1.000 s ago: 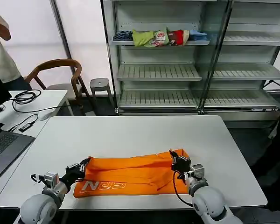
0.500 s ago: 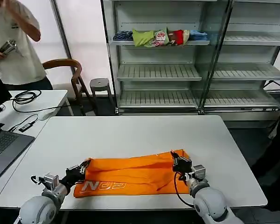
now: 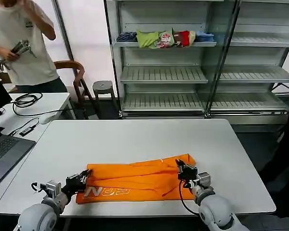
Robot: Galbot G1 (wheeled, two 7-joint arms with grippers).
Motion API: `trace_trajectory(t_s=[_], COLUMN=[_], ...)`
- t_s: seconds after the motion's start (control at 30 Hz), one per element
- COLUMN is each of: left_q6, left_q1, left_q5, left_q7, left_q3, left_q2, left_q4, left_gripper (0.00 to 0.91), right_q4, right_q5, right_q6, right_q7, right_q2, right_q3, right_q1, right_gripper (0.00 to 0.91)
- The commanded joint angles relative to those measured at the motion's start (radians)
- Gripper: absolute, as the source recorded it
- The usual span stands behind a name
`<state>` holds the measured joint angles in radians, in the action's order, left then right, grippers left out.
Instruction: Fold and organize the clothes.
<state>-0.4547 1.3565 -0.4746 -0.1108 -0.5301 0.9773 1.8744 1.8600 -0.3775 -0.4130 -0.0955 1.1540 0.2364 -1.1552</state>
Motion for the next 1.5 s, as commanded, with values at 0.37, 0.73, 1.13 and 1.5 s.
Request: trace_trajectory(t_s=[0.37, 0.73, 1.13, 1.5], left_q6=[0.012, 0.045, 0.041, 0.046], left_q1=[0.045, 0.073, 0.068, 0.037], left_q5=[-0.129, -0.131, -0.138, -0.144], left_q7=[0.315, 0.469, 0.506, 0.532], left_q3=[0.01, 0.078, 0.106, 0.131], left_q2=[-0.003, 0.043, 0.074, 0.075], left_q4=[0.155, 0.137, 0.1, 0.072], left_gripper=[0.907, 0.907, 0.907, 0.907], right_q4=[0.155, 0.201, 0.187, 0.182], right_q5=[0.046, 0.089, 0.104, 0.11], right_q6=[0.021, 0.038, 0.043, 0.048], right_q7=[0.023, 0.033, 0.034, 0.035], right_q2=[-0.02, -0.01, -0.005, -0.005], right_q3=[0.097, 0.131, 0.124, 0.124], right_q1=[-0.103, -0.144, -0.139, -0.141], right_gripper=[0.907, 0.907, 0.907, 0.907])
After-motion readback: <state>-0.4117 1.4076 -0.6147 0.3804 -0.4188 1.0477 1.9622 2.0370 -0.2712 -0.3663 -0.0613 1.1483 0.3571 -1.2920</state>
